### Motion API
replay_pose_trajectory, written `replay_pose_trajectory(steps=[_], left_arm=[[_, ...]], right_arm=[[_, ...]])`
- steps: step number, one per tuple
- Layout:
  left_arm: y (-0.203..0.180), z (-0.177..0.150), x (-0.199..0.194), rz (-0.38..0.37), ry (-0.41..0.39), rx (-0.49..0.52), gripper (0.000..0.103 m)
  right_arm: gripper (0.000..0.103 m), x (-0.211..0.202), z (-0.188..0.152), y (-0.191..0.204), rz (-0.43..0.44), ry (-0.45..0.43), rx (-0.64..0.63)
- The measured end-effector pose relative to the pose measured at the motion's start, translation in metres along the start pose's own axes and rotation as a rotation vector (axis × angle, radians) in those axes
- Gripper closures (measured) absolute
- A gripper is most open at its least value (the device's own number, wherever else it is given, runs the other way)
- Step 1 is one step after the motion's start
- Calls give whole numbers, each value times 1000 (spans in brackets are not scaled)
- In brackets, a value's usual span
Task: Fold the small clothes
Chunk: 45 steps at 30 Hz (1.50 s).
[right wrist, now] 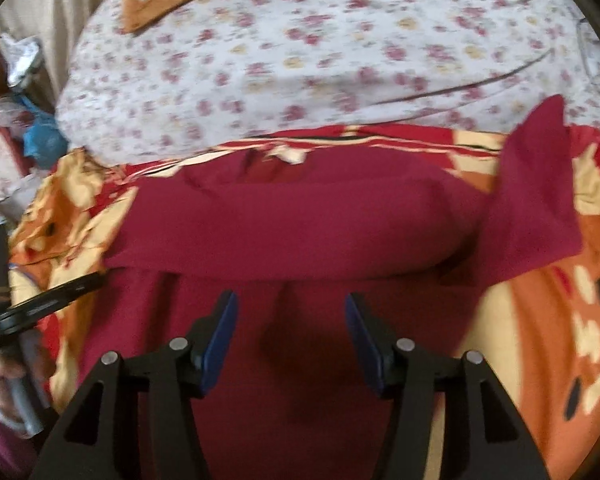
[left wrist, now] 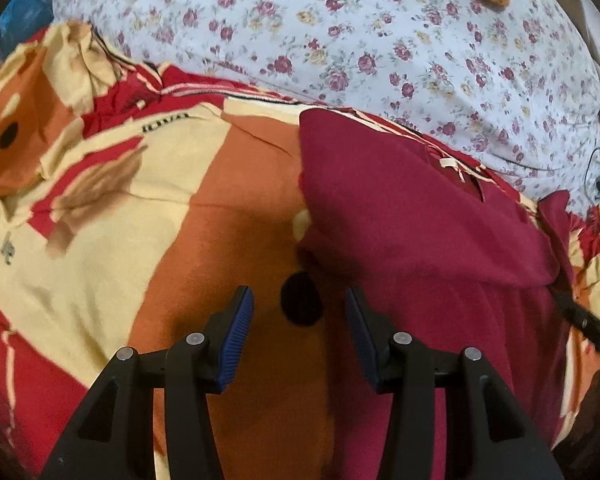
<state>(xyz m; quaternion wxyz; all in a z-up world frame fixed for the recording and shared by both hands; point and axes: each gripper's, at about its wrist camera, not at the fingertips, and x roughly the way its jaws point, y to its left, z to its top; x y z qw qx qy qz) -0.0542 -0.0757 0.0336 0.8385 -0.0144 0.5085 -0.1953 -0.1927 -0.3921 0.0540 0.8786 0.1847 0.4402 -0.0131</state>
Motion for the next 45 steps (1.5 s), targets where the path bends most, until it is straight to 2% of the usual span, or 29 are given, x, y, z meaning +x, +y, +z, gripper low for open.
replay_pose_trajectory(steps=[2, 6, 9, 12, 14, 15, 18, 19, 23, 27, 29, 31, 34, 36, 40, 42, 43, 45], left_arm=[[-1, 4, 4, -29, 3, 10, 65], [-7, 16, 12, -68, 8, 65, 64], [-9, 20, 22, -92, 35, 65, 62], [-19, 19, 29, -75, 16, 129, 61], [-24, 19, 32, -48, -7, 169, 65], [-23, 21, 32, -46, -18, 165, 80], [-12, 26, 30, -90, -20, 95, 93], [-9, 27, 26, -93, -28, 85, 94], [4, 28, 6, -63, -89, 98, 95], [22, 22, 23, -71, -39, 51, 95], [20, 19, 22, -70, -60, 66, 95], [17, 19, 18, -86, -57, 59, 93], [19, 20, 12, -94, -22, 25, 90], [18, 18, 2, -82, -23, 34, 87], [19, 13, -25, -38, -63, 55, 83], [19, 15, -34, -26, -79, 55, 83], [18, 17, -39, -24, -89, 52, 82], [12, 23, -44, -28, -107, 56, 81]], right_arm=[[44, 1, -1, 19, 88, 9, -20], [44, 12, -7, 61, 194, 45, -114], [45, 21, -12, 86, 158, 52, -206], [45, 33, -17, 91, 114, 76, -234], [45, 37, -19, 85, 115, 91, -216], [45, 37, -18, 81, 113, 90, -213], [44, 37, -14, 69, 103, 74, -185], [44, 36, -11, 64, 97, 65, -174], [44, 32, 3, 44, 56, 20, -130], [44, 28, 14, 12, -18, -20, -61], [44, 25, 19, -7, -37, -26, -11], [44, 12, 24, -29, -64, -69, 42], [40, 1, 35, -55, -160, -117, 84], [39, 1, 41, -70, -214, -121, 96], [41, 20, 51, -79, -216, -76, 60], [55, 33, 55, -74, -207, -58, 22], [75, 40, 56, -72, -200, -45, 9], [95, 49, 55, -68, -272, -31, -26]])
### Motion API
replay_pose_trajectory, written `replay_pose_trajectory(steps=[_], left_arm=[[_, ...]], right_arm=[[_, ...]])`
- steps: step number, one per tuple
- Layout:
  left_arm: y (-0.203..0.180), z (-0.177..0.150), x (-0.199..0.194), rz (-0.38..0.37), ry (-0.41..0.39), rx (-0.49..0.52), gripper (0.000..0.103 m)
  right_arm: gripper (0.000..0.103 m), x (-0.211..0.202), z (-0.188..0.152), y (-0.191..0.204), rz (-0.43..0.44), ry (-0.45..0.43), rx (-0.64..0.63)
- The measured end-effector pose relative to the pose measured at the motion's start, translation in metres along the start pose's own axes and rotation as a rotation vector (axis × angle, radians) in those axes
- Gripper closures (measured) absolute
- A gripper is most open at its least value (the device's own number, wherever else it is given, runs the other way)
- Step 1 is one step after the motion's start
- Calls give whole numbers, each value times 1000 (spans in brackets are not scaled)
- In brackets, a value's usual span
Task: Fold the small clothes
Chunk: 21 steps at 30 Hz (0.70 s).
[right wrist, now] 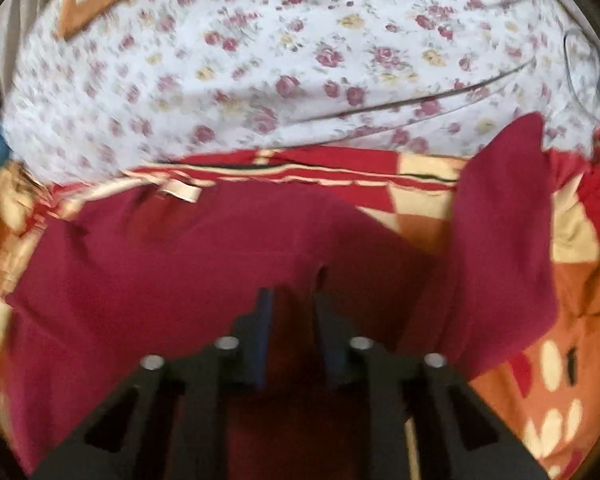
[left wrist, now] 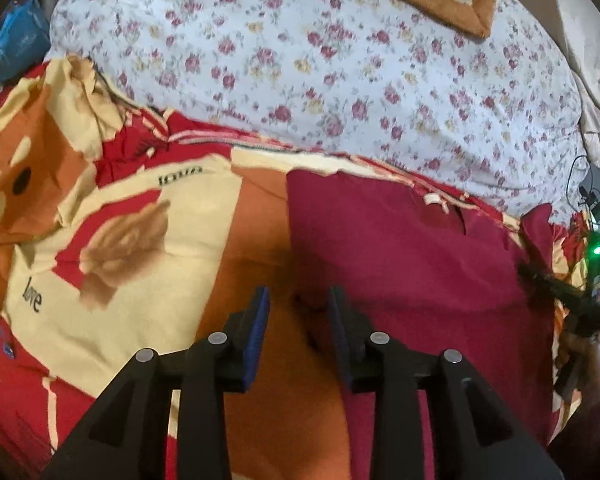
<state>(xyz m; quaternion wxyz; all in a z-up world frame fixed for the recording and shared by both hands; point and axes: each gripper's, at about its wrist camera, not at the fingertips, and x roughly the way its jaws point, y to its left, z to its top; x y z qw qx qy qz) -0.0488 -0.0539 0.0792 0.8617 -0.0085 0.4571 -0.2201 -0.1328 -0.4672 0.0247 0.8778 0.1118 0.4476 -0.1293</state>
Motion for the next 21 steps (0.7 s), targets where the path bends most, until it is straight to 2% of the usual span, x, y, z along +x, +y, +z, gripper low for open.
replay_pose_trajectory(steps=[2, 7, 8, 9, 11, 13, 15, 17, 21], left_arm=[[-8, 5, 1, 1, -9, 7, 78], [-42, 14, 23, -24, 9, 20, 76], [-49, 14, 28, -26, 15, 27, 76], [-56, 14, 35, -26, 23, 39, 76], [-67, 10, 52, -7, 64, 59, 76], [-73, 4, 67, 15, 106, 78, 76], [-74, -3, 75, 34, 121, 90, 76], [-73, -8, 73, 24, 89, 88, 76], [-70, -9, 73, 17, 76, 68, 75]], right_arm=[[96, 3, -2, -3, -42, -8, -13], [94, -1, -8, -9, -28, -22, -2], [86, -4, -7, -11, 3, -17, 13], [73, -8, -6, -16, 46, -9, 43], [60, -18, -4, -34, 110, -17, 122], [60, -32, 1, -54, 130, -50, 178], [59, -42, 8, -76, 107, -74, 208], [57, -45, 18, -97, 40, -87, 225], [53, -21, 43, -138, -70, -50, 261]])
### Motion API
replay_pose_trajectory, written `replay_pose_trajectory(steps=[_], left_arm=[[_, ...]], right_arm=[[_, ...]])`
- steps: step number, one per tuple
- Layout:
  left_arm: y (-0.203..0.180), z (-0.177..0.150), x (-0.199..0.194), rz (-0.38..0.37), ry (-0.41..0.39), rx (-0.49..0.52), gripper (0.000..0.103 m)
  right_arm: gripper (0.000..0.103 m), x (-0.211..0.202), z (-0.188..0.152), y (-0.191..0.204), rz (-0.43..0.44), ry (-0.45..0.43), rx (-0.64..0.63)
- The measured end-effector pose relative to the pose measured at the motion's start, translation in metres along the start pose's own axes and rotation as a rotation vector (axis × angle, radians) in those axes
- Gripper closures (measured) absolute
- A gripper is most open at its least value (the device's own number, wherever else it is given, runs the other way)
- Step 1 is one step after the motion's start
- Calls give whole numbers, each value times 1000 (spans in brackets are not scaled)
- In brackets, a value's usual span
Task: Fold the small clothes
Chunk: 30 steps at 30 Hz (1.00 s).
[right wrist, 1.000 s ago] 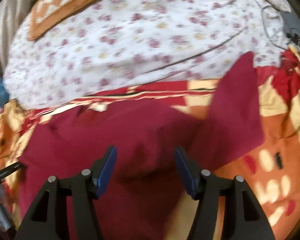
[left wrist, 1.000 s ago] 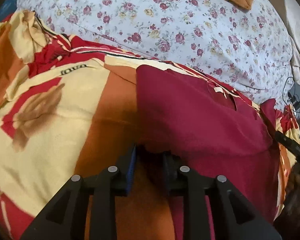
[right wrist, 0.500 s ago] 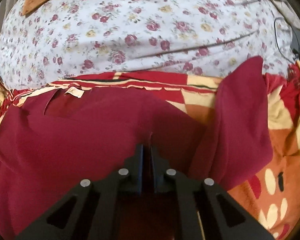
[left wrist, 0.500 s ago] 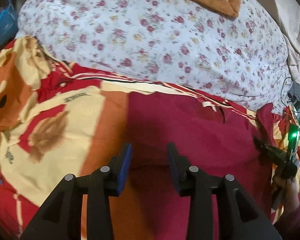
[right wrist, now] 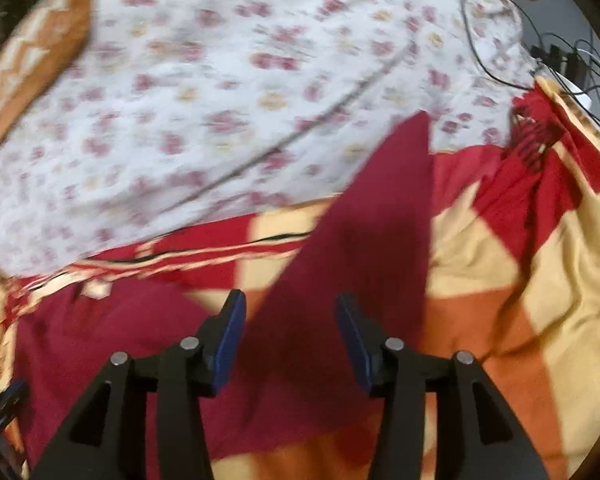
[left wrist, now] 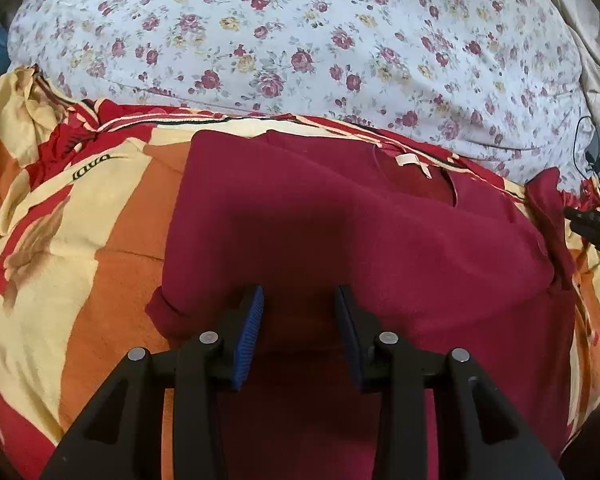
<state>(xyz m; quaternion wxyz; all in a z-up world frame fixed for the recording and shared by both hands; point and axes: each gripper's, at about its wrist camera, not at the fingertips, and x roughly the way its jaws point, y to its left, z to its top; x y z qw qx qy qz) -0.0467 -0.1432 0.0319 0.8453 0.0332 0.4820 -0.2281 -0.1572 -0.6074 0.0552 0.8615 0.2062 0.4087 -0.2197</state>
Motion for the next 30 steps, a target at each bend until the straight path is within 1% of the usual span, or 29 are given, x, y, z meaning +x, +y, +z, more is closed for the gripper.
replay_pose_trajectory(steps=[2, 4, 5, 6, 7, 9, 10, 11, 12, 13, 14, 15, 19, 22, 24, 26, 27, 29, 30], left_arm=[[-3, -1, 0, 14, -9, 10, 74], [-7, -3, 1, 29, -21, 27, 70], [-8, -4, 2, 34, -27, 35, 69], [-10, -5, 2, 40, -34, 45, 67], [-11, -6, 2, 44, -38, 51, 67], [-12, -7, 2, 51, -45, 60, 66], [-12, -7, 2, 50, -48, 62, 66], [-12, -7, 2, 47, -49, 62, 66], [-11, -7, 2, 42, -48, 62, 65], [-10, -6, 3, 35, -47, 58, 64], [-9, -6, 4, 27, -45, 52, 64], [-8, -5, 4, 19, -45, 43, 63], [-10, -5, 6, 21, -52, 34, 61], [-11, -6, 6, 30, -57, 34, 61], [-11, -6, 5, 25, -51, 31, 61], [-9, -5, 4, 19, -37, 27, 61], [-9, -5, 3, 18, -31, 23, 61], [-6, -5, -3, 11, -23, -2, 61], [-3, -5, -7, 2, -26, -22, 61]], right_arm=[[53, 21, 13, -5, -13, 36, 12], [50, 42, 24, -3, -26, 52, 13], [43, 51, 29, -1, -45, 55, 10], [33, 59, 33, 2, -67, 57, 4], [30, 68, 37, 4, -92, 64, -3], [28, 88, 46, 5, -174, 88, -5], [28, 95, 49, 4, -195, 92, -1], [30, 102, 51, 1, -208, 93, 4], [45, 106, 52, -2, -215, 96, 7], [56, 108, 52, -5, -221, 103, 12], [73, 105, 52, -9, -202, 99, 22], [94, 99, 51, -13, -147, 87, 41], [96, 67, 46, -25, 23, 42, 94], [96, 33, 39, -23, 134, 2, 95], [96, 8, 33, -11, 222, -23, 66], [96, -14, 31, 6, 271, -51, 5], [96, -22, 30, 13, 293, -56, -3], [96, -39, 25, 27, 394, -49, -18], [96, -49, 20, 39, 443, -44, -51]])
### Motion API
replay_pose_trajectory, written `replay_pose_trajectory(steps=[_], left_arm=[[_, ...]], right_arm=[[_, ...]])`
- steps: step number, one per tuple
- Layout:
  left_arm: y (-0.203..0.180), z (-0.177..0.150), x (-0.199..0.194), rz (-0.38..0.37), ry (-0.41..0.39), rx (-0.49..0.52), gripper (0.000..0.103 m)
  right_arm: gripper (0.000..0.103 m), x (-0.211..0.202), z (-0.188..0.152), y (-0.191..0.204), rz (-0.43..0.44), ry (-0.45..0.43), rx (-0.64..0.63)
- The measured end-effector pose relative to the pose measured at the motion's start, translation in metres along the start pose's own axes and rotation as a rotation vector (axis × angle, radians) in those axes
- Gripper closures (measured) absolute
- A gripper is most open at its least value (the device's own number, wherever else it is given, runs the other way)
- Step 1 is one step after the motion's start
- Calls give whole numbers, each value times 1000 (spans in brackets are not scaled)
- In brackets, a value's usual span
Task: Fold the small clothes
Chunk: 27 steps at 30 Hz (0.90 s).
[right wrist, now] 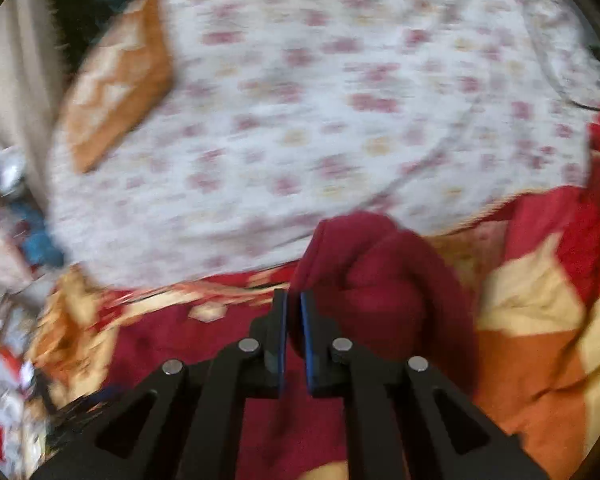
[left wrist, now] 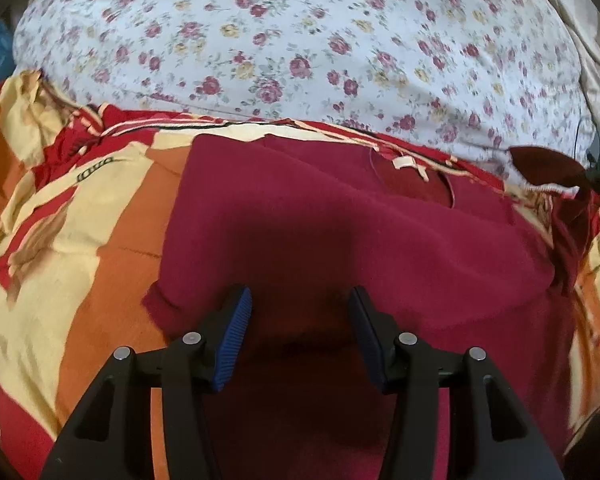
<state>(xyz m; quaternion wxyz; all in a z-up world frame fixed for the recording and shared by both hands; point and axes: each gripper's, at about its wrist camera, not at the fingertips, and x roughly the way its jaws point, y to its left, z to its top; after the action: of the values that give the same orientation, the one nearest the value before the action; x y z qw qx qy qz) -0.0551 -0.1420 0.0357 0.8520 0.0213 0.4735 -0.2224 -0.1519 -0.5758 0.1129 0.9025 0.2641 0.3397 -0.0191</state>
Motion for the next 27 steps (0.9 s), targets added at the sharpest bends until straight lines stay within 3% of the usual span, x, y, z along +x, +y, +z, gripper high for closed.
replay_pose_trajectory(steps=[4, 6, 10, 12, 14, 19, 22, 25, 27], left_arm=[[7, -1, -14, -2, -19, -32, 61], [7, 0, -19, -4, -25, -33, 61], [10, 3, -26, -51, -12, -72, 61], [8, 5, -28, -86, -2, -86, 61], [2, 7, -31, -108, -4, -80, 61], [-20, 17, -34, -159, -15, -43, 55], [-36, 25, -24, -218, 24, -45, 52], [-50, 28, -7, -258, 109, -81, 52], [-58, 29, -2, -286, 126, -116, 52]], right_arm=[[96, -13, -37, 64, 176, 60, -155], [96, -8, -58, 87, 208, 96, -208], [95, 22, -101, 99, 140, 219, -259], [77, 39, -114, 89, 90, 286, -229], [70, 42, -124, 79, 91, 319, -177], [62, 20, -135, 77, 95, 255, -186], [42, 6, -138, 81, 69, 208, -215], [40, -7, -141, 79, 80, 154, -219], [40, -13, -140, 72, 92, 130, -194]])
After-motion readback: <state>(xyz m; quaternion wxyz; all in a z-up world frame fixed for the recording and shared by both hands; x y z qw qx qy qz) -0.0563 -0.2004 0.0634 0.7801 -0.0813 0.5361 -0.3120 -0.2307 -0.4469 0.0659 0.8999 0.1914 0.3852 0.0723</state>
